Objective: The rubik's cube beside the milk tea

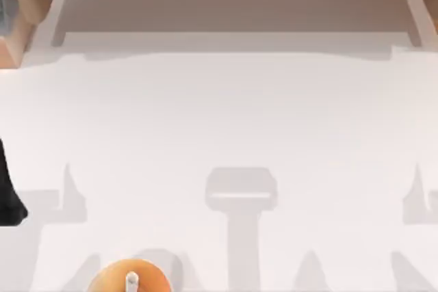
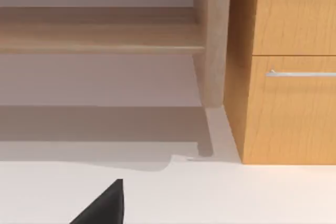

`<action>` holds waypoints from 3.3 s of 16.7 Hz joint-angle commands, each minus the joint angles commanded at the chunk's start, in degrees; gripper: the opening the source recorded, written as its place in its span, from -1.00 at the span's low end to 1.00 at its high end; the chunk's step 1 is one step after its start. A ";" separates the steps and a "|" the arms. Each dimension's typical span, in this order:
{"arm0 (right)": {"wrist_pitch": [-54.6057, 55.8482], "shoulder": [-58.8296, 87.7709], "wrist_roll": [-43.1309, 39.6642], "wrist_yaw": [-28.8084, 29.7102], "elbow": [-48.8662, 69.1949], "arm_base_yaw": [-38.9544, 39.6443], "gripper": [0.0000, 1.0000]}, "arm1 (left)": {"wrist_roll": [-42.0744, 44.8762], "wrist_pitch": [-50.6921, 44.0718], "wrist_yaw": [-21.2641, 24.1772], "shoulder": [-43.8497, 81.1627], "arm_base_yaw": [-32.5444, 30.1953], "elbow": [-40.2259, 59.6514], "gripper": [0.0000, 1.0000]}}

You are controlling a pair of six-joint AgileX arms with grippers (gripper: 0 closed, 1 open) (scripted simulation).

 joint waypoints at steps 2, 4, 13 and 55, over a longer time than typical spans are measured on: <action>0.00 0.00 0.00 0.00 0.00 0.00 1.00 | 0.00 0.00 -0.01 0.03 -0.02 0.03 1.00; 0.00 0.00 0.00 0.00 0.00 0.00 1.00 | 0.02 0.28 -0.84 1.85 -0.97 1.81 1.00; 0.00 0.00 0.00 0.00 0.00 0.00 1.00 | 0.34 3.56 -11.26 38.81 -12.57 36.61 1.00; 0.00 0.00 0.00 0.00 0.00 0.00 1.00 | 0.90 4.26 -23.06 113.25 -25.48 109.36 -0.06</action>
